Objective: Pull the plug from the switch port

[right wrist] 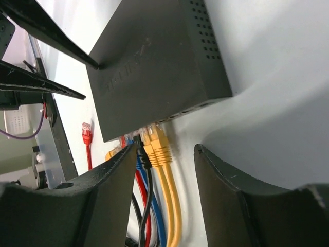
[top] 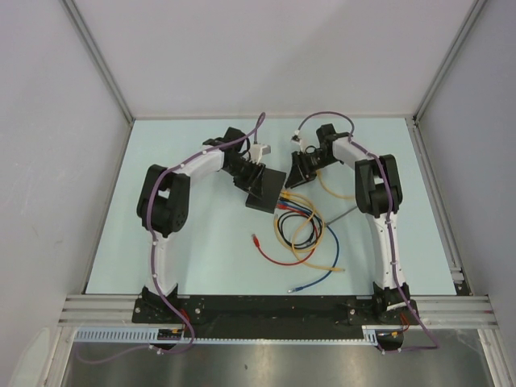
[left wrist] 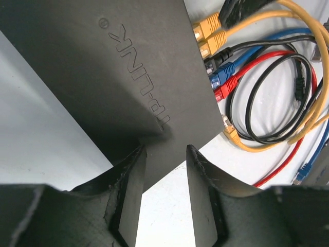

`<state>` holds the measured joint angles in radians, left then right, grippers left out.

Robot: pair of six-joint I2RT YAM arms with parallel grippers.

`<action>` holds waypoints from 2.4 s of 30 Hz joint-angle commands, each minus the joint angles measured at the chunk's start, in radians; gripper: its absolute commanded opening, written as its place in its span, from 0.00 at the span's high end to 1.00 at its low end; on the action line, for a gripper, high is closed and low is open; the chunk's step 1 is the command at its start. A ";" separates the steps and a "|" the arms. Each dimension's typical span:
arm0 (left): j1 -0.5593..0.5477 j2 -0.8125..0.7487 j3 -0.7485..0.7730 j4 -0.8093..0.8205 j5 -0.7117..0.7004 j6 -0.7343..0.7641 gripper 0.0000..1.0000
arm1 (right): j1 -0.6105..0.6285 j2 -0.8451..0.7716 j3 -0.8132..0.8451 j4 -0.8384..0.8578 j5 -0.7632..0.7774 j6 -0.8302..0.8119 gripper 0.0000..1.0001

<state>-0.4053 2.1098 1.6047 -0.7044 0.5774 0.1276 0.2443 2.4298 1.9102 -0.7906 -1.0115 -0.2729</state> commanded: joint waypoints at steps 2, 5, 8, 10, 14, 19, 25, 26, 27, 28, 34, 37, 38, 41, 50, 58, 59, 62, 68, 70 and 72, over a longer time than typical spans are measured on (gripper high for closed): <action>0.000 0.044 0.017 0.002 -0.088 -0.017 0.54 | 0.033 0.054 0.024 -0.029 0.048 -0.040 0.47; 0.000 0.047 0.021 0.002 -0.088 -0.016 0.53 | 0.043 0.057 0.032 -0.029 0.045 -0.042 0.48; 0.000 0.049 0.024 0.000 -0.090 -0.019 0.53 | 0.047 0.066 0.033 -0.032 0.044 -0.038 0.50; 0.000 0.049 0.024 0.002 -0.091 -0.017 0.53 | 0.049 0.069 0.033 -0.033 0.042 -0.037 0.51; 0.000 0.053 0.026 0.002 -0.094 -0.016 0.53 | 0.053 0.072 0.036 -0.038 0.033 -0.043 0.53; 0.000 0.055 0.027 0.002 -0.096 -0.016 0.53 | 0.064 0.077 0.032 -0.050 0.028 -0.054 0.55; 0.000 0.053 0.026 -0.001 -0.102 -0.011 0.53 | 0.075 0.091 0.035 -0.048 0.025 -0.057 0.61; 0.000 0.052 0.026 0.000 -0.102 -0.011 0.53 | 0.073 0.089 0.036 -0.048 0.025 -0.055 0.62; 0.000 0.052 0.026 0.000 -0.103 -0.010 0.53 | 0.073 0.092 0.039 -0.047 0.025 -0.054 0.62; -0.001 0.050 0.026 0.000 -0.105 -0.009 0.53 | 0.075 0.094 0.039 -0.047 0.027 -0.052 0.63; 0.000 0.049 0.023 0.002 -0.108 -0.006 0.53 | 0.050 0.100 0.036 -0.027 0.007 -0.017 0.64; -0.001 0.047 0.023 0.000 -0.114 -0.005 0.53 | 0.039 0.101 0.033 -0.007 0.007 0.003 0.66; -0.001 0.046 0.023 0.000 -0.117 -0.003 0.53 | 0.039 0.101 0.036 0.001 0.010 0.012 0.67; -0.003 0.046 0.023 0.000 -0.120 0.000 0.53 | 0.047 0.100 0.044 0.002 0.021 0.003 0.74; -0.009 0.042 0.024 0.002 -0.128 0.003 0.52 | 0.076 0.092 0.044 0.005 0.088 -0.002 0.87; -0.012 0.047 0.027 0.005 -0.128 0.003 0.53 | 0.067 0.063 0.024 -0.012 0.119 -0.006 0.94; -0.012 0.046 0.031 0.005 -0.126 0.001 0.53 | 0.064 0.060 0.024 -0.013 0.119 -0.011 0.94; -0.015 0.052 0.035 0.006 -0.126 0.001 0.52 | 0.062 0.051 0.024 -0.024 0.154 -0.023 0.96; -0.018 0.056 0.041 0.008 -0.123 0.000 0.52 | 0.059 0.026 0.018 -0.048 0.200 -0.086 0.98; -0.020 0.058 0.041 0.008 -0.123 -0.002 0.52 | 0.055 0.023 0.013 -0.055 0.203 -0.092 0.99; -0.020 0.058 0.041 0.006 -0.123 -0.002 0.52 | 0.049 0.023 0.009 -0.059 0.206 -0.097 0.99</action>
<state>-0.4187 2.1242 1.6390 -0.6922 0.5220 0.1059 0.2974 2.4619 1.9450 -0.8326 -0.9688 -0.2989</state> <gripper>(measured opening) 0.473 0.194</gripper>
